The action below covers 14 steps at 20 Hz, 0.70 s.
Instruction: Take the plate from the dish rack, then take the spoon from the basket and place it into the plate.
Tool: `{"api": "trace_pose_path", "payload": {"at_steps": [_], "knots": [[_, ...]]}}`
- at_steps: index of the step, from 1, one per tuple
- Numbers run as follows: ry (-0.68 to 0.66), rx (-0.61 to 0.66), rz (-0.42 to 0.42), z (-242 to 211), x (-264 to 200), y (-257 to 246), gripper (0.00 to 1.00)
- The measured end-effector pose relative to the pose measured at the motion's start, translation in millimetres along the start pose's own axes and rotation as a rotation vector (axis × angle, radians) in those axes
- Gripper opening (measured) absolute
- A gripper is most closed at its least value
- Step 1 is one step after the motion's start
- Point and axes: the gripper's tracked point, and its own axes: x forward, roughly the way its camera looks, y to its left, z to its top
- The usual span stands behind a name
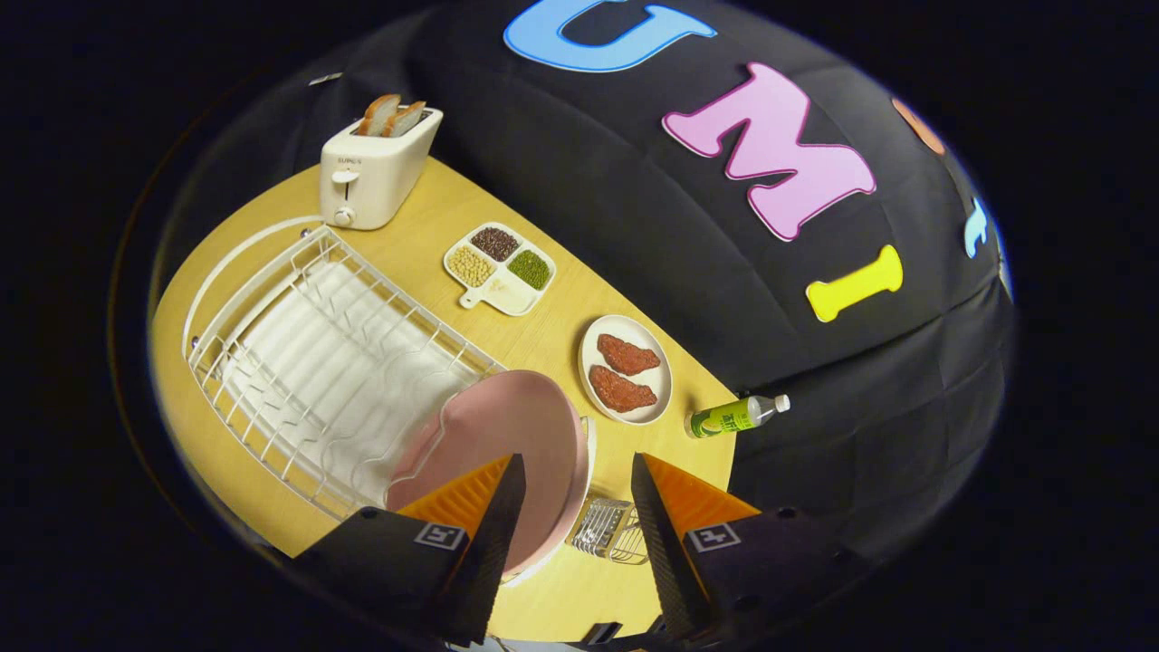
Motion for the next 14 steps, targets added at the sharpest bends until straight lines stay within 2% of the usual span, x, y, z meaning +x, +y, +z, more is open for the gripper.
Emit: {"api": "trace_pose_path", "payload": {"at_steps": [4, 6, 7, 8, 11, 13, 14], "knots": [[0.103, 0.029, -0.014, -12.7, 9.1, 1.7, 0.66], [0.167, 0.063, 0.013, -25.3, 13.9, 8.1, 0.52], [0.206, 0.074, 0.008, -31.5, 15.5, 8.0, 0.52], [0.218, 0.089, 0.016, -31.0, 16.6, 9.8, 0.42], [0.237, 0.127, 0.018, -28.1, 16.3, 7.8, 0.39], [0.241, 0.151, 0.056, -23.6, 14.5, 9.4, 0.32], [0.238, 0.19, 0.069, -20.7, 14.5, 11.1, 0.23]]}}
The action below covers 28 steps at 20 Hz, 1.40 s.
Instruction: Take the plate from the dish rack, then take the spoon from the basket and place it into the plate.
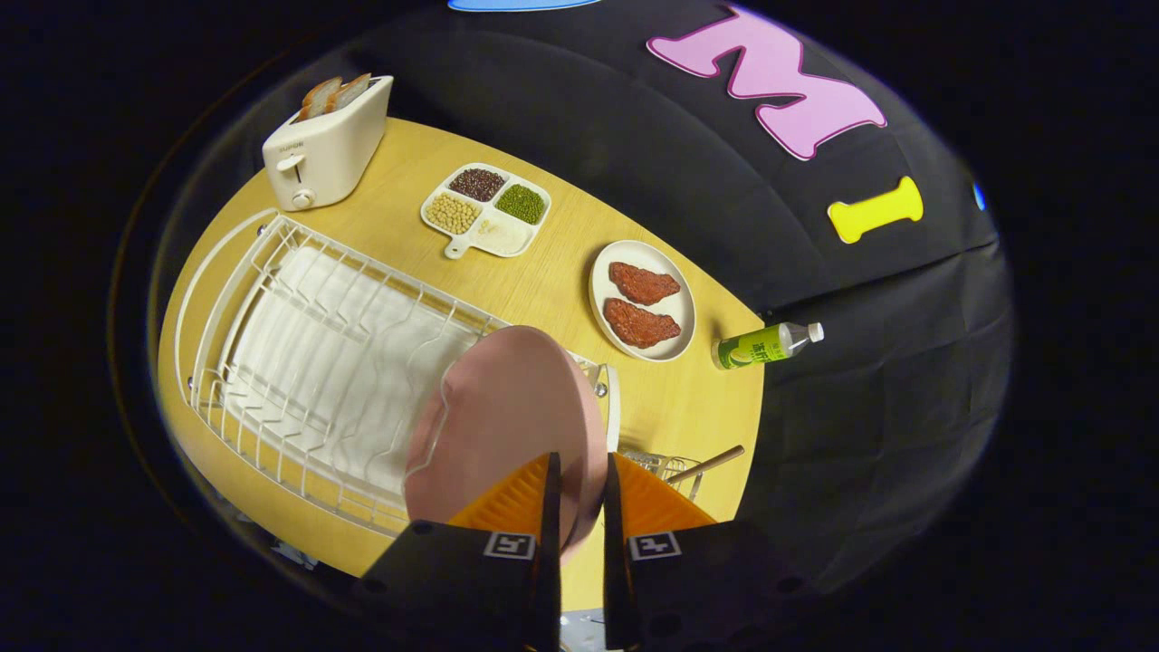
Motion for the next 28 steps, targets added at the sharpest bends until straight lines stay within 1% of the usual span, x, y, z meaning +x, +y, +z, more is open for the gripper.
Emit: {"api": "trace_pose_path", "payload": {"at_steps": [2, 4, 6, 7, 8, 10, 12, 13, 14, 16, 19, 21, 23, 25, 28], "knots": [[0.02, 0.023, 0.009, 1.6, -1.3, 1.3, 0.15], [0.026, 0.023, 0.017, 2.9, -4.3, 0.3, 0.11], [0.03, 0.037, 0.022, 4.1, -6.2, -3.3, 0.1], [0.018, 0.04, 0.011, 9.2, -9.0, -7.7, 0.1], [-0.01, 0.028, -0.018, 17.4, -12.2, -15.9, 0.1], [-0.067, -0.046, -0.088, 35.2, -24.1, -28.3, 0.09], [-0.123, -0.165, -0.164, 47.8, -38.7, -41.7, 0.09], [-0.147, -0.201, -0.181, 50.2, -45.7, -46.4, 0.09], [-0.168, -0.205, -0.185, 49.4, -50.3, -50.0, 0.09], [-0.203, -0.136, -0.134, 41.1, -66.2, -51.0, 0.1], [-0.264, 0.026, -0.015, 19.9, -103.5, -54.4, 0.09], [-0.299, 0.157, 0.078, -3.4, -124.4, -54.0, 0.09], [-0.303, 0.279, 0.181, -30.8, -138.3, -46.5, 0.09], [-0.296, 0.388, 0.278, -60.0, -145.2, -35.1, 0.09], [-0.269, 0.55, 0.423, -108.3, -143.4, -9.7, 0.09]]}}
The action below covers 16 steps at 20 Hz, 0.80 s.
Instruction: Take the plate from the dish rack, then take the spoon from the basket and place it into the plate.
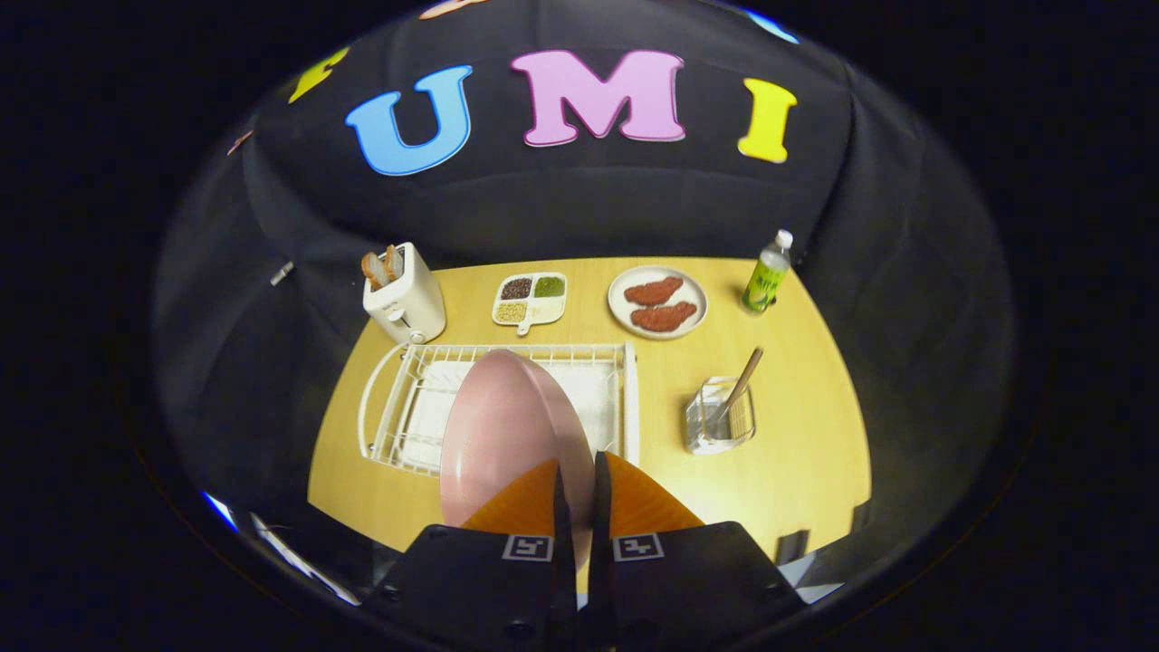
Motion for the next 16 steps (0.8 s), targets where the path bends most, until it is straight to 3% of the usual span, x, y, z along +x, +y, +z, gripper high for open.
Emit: {"api": "trace_pose_path", "payload": {"at_steps": [6, 10, 16], "knots": [[0.107, 0.235, 0.113, -122.7, 32.8, -34.5, 0.09], [0.182, 0.297, 0.149, -186.1, 70.8, -51.7, 0.09], [0.265, 0.315, 0.194, -218.5, 108.5, -75.9, 0.09]]}}
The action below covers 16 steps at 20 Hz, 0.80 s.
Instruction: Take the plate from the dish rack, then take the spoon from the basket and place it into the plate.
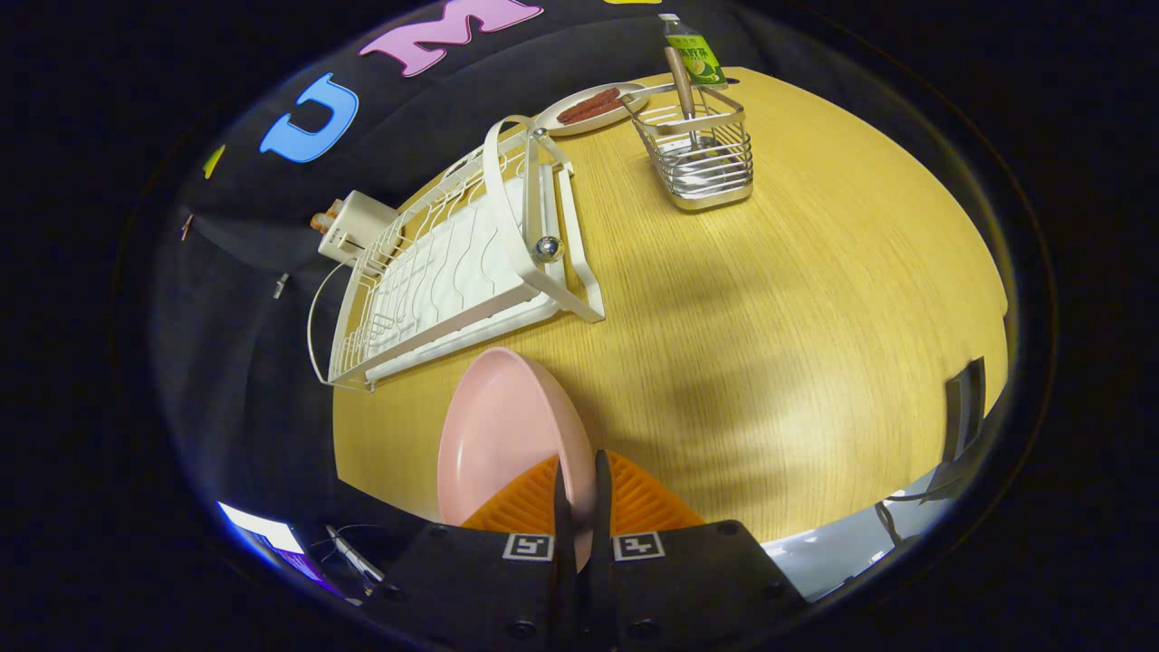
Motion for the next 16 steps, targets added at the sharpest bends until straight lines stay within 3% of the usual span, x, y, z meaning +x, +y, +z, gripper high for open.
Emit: {"api": "trace_pose_path", "payload": {"at_steps": [4, 7, 9, 10, 12, 16], "knots": [[0.028, 0.059, 0.035, 4.9, 13.5, -4.9, 0.1], [0.042, 0.017, -0.055, 3.8, 23.8, -31.4, 0.2], [0.032, 0.015, -0.025, 4.1, 21.8, -24.1, 0.33], [0.014, 0.017, -0.005, 7.8, 18.9, -19.2, 0.54], [-0.057, -0.035, -0.049, 22.6, 6.2, -24.9, 0.97], [-0.225, -0.113, -0.069, 66.2, -40.1, -13.2, 0.99]]}}
